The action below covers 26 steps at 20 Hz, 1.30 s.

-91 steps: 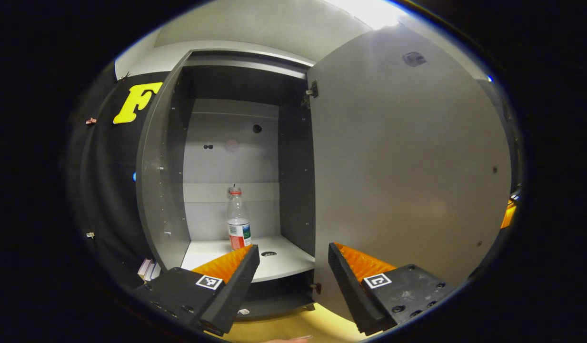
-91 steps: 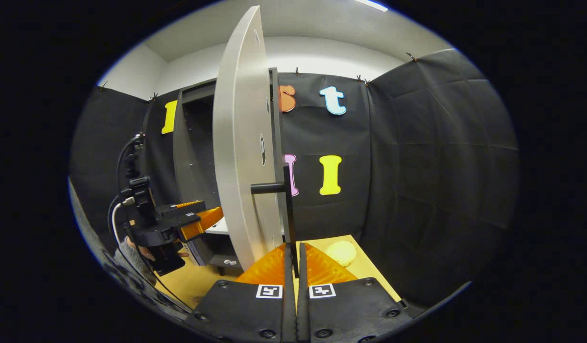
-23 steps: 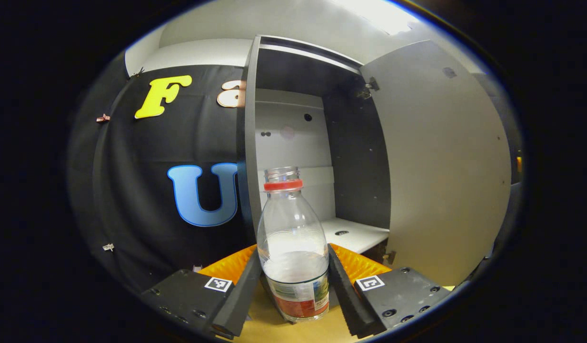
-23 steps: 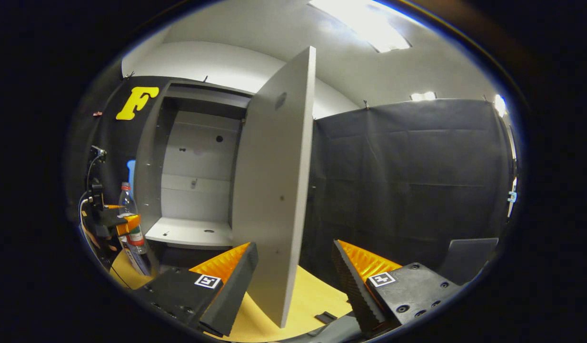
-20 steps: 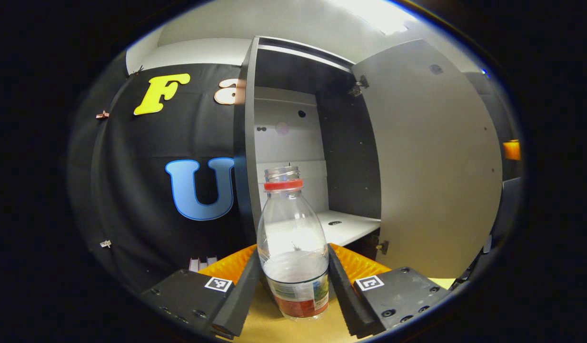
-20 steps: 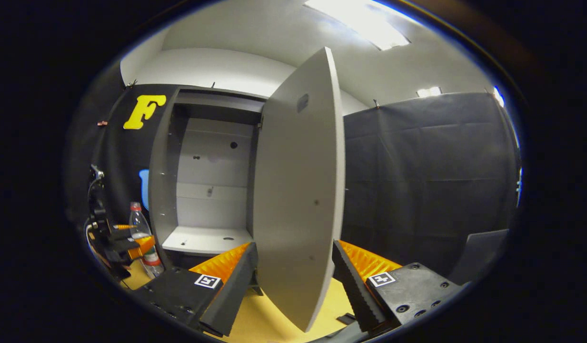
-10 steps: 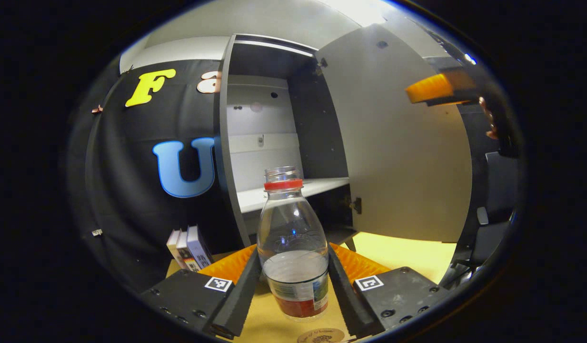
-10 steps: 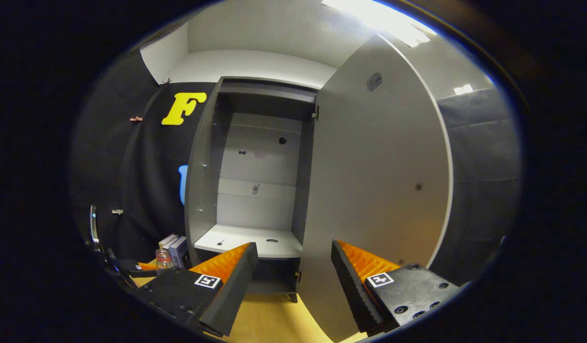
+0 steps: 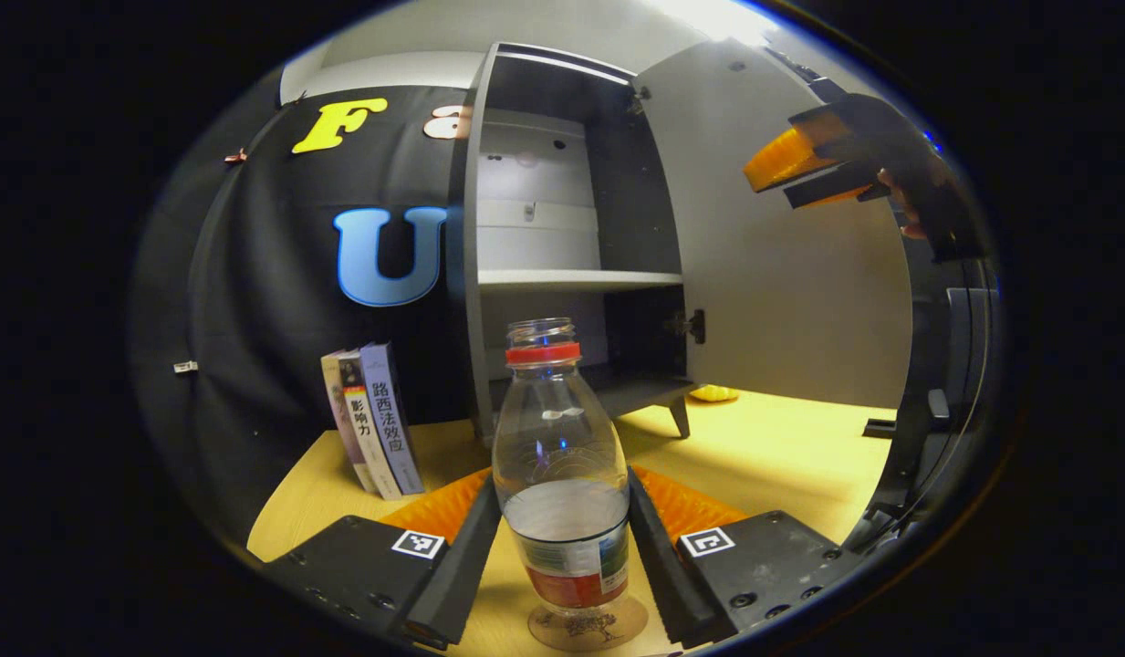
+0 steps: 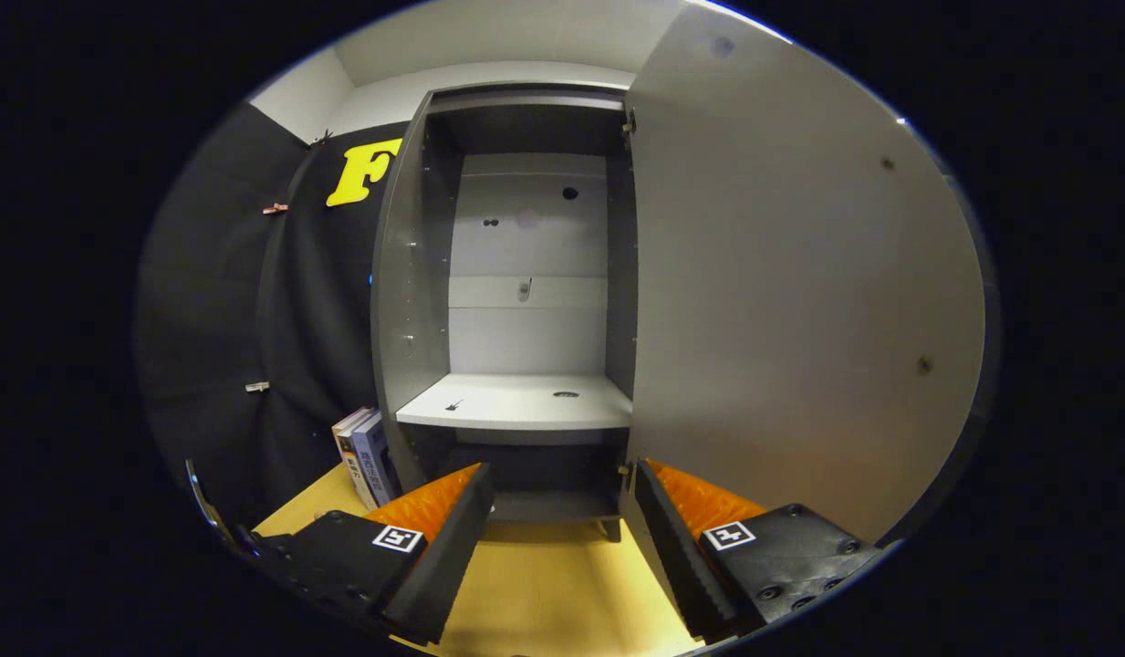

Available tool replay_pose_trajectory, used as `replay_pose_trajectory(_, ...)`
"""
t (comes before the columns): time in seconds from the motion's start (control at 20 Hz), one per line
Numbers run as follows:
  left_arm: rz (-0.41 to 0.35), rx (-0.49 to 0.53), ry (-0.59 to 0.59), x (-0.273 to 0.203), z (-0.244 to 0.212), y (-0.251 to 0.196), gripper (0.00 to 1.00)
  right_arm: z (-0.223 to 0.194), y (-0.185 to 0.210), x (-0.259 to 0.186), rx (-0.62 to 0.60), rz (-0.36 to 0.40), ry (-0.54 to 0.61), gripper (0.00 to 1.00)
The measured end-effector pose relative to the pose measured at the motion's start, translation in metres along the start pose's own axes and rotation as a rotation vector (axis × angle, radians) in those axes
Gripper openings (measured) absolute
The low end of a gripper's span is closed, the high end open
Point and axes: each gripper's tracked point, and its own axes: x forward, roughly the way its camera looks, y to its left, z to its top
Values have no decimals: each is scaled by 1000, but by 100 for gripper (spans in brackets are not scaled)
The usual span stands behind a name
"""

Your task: Open the cabinet door with the right hand, grasp the bottle in the cabinet with the left hand and place it on the coaster, then close the cabinet door with the right hand.

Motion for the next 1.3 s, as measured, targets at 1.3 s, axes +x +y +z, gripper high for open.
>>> replay_pose_trajectory(1.3, -25, -57, -23, -16, -9, -13, 93, -17, 21, 1, -59, 35, 65, 95)
